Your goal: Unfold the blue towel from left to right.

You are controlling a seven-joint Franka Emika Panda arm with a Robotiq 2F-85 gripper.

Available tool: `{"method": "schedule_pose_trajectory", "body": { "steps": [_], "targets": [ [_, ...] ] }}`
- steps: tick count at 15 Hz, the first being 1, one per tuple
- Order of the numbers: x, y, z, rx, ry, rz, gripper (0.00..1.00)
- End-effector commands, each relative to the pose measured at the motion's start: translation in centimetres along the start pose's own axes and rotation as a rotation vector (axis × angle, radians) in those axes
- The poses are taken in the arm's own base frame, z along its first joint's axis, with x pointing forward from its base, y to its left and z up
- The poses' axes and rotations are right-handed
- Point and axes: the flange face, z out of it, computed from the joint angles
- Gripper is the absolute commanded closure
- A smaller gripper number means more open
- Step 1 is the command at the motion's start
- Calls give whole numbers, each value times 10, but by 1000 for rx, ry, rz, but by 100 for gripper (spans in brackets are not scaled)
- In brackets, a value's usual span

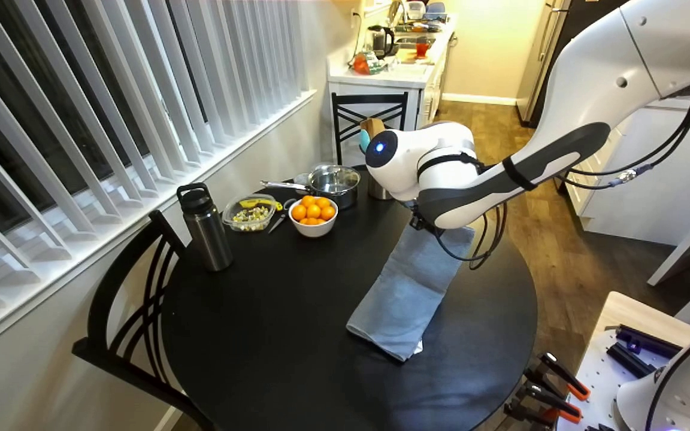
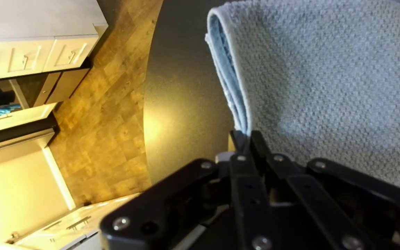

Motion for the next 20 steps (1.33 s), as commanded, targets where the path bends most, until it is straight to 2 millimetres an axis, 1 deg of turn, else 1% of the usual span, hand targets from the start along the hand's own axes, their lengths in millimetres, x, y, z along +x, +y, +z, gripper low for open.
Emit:
{"method": "schedule_pose_trajectory", "body": {
  "steps": [1, 4, 8, 11, 14, 16, 18, 20],
  "targets": [
    [5, -3, 17, 12, 25, -67, 98],
    [13, -5, 35, 141, 72, -165, 98],
    [25, 6, 68, 290, 154, -282, 98],
    [26, 14, 86, 402, 161, -385, 98],
    [25, 21, 96, 503, 125, -484, 98],
    [25, 31, 100, 549, 87, -529, 98],
    [22, 43, 106, 551, 28, -546, 98],
    [20, 54, 107, 521, -16, -549, 98]
  ]
}}
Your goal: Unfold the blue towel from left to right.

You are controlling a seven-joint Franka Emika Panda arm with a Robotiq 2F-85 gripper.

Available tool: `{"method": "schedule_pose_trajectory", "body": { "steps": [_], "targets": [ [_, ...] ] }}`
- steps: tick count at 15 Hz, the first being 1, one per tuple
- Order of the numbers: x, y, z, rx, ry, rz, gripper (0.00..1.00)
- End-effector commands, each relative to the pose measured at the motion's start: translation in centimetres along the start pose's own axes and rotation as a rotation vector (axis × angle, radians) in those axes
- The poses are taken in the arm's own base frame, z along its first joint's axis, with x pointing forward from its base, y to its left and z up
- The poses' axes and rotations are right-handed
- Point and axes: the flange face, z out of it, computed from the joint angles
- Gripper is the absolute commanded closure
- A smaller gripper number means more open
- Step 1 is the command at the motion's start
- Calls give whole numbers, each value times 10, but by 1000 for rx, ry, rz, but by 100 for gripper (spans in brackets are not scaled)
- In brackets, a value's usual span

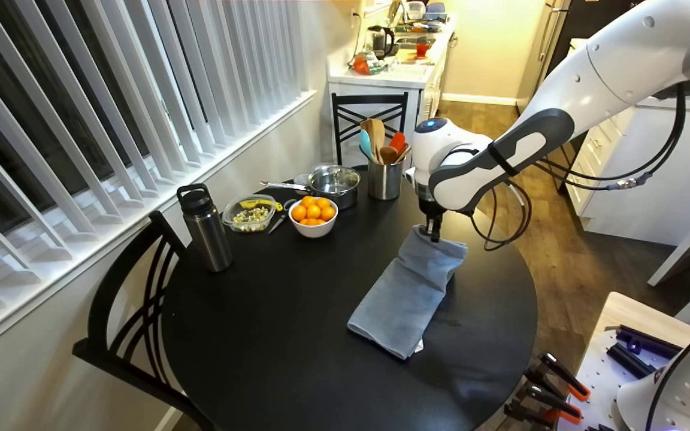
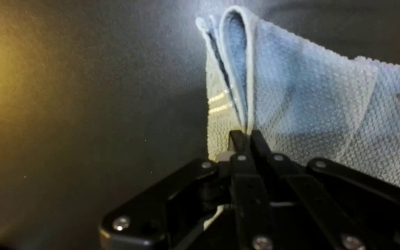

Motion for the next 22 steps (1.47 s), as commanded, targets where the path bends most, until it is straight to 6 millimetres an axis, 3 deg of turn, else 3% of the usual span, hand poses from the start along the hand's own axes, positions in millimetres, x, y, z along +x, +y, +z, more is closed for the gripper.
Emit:
{"method": "schedule_pose_trajectory", "body": {
  "steps": [1, 8, 15, 16, 22],
  "targets": [
    [-15, 12, -15, -9, -74, -4, 98],
    [-6, 23, -26, -53, -66, 6, 98],
    [-22, 34, -28, -4, -38, -29, 98],
    [-9, 30, -22, -25, -56, -16, 94],
    [-12, 34, -22, -24, -56, -10, 94]
  ]
}}
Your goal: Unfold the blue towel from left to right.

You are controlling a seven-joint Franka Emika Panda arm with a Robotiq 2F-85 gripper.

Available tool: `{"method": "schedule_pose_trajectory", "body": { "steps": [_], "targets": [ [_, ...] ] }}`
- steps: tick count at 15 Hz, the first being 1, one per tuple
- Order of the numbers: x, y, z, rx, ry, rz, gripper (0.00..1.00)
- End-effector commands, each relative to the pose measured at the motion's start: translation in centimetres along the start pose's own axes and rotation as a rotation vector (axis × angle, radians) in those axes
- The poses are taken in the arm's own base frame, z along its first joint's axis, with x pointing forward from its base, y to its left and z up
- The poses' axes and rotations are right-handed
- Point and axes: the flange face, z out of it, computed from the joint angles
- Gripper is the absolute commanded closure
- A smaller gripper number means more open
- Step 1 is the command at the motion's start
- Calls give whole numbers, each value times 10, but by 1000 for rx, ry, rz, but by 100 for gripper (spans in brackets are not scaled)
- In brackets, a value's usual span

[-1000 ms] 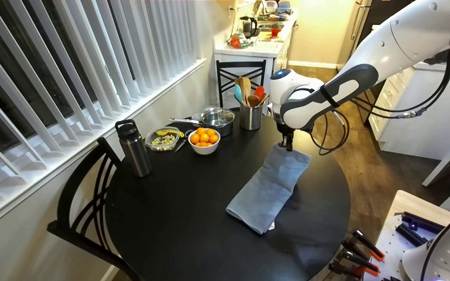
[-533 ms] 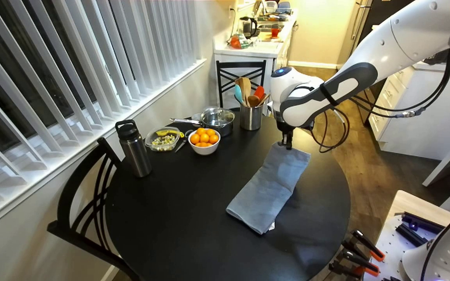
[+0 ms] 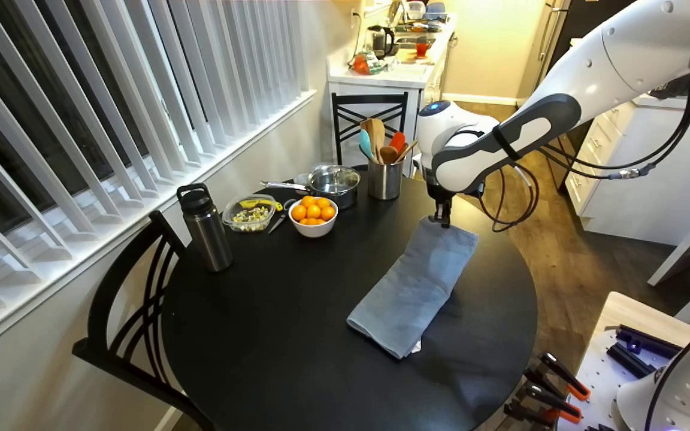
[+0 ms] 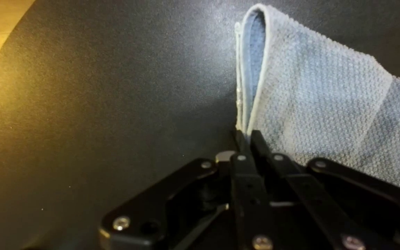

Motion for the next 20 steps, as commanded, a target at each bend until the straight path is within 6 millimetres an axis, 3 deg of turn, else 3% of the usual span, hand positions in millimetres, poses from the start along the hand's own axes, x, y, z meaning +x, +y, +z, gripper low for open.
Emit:
{"method": "schedule_pose_trajectory", "body": {
  "steps": [1, 2, 7, 8, 10, 14, 20],
  "targets": [
    [0, 0, -1, 1, -1, 0, 94],
    [0, 8, 0, 0, -4, 1, 98],
    [8, 44, 6, -9, -21, 33, 98],
    [14, 44, 7, -7, -27, 29, 69],
    [24, 42, 7, -16, -32, 34, 64],
    [36, 39, -7, -51, -49, 34, 38],
    [44, 17, -51, -37, -34, -1, 2]
  ]
}}
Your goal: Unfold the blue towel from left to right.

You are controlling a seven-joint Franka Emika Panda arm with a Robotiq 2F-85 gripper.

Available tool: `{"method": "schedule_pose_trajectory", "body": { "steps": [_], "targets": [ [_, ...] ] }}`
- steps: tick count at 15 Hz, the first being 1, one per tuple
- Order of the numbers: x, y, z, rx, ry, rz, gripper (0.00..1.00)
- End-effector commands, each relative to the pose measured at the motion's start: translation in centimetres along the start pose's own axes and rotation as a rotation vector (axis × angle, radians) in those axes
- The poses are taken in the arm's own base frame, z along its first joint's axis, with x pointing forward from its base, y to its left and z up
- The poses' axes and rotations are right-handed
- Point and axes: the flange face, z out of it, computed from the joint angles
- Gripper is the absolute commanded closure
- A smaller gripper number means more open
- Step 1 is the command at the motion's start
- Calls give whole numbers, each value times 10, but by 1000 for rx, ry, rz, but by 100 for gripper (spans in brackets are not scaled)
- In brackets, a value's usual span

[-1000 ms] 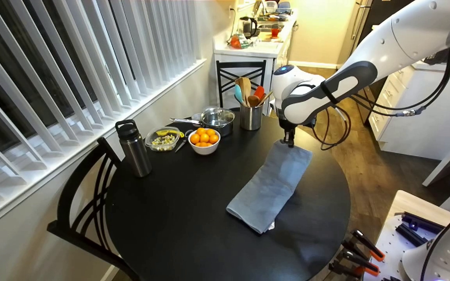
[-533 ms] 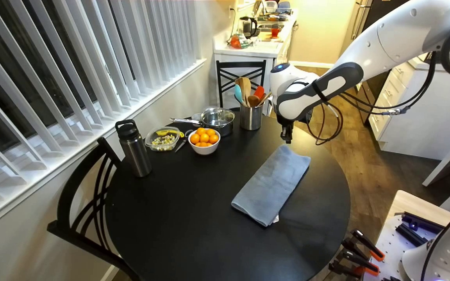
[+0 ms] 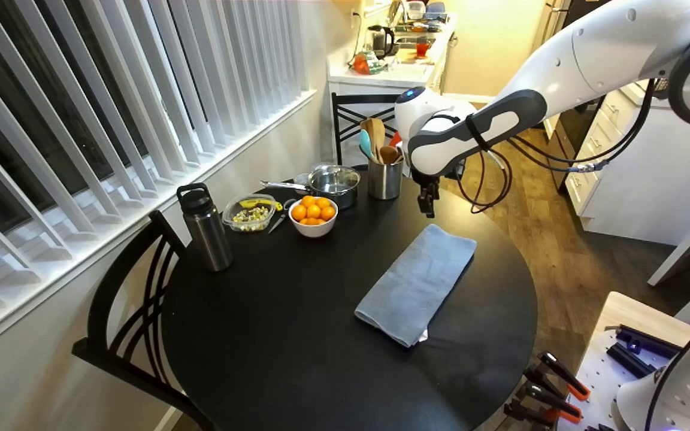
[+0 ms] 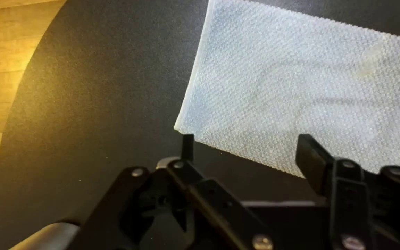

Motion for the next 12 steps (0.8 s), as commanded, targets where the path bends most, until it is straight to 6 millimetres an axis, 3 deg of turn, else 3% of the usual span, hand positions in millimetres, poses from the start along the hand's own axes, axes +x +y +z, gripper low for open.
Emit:
{"method": "schedule_pose_trajectory", "body": {
  "steps": [1, 8, 12],
  "targets": [
    [-3, -14, -34, 12, 23, -14, 0],
    [-6, -41, -88, 224, 105, 119, 0],
    [-4, -44, -105, 228, 144, 180, 0]
  ]
}}
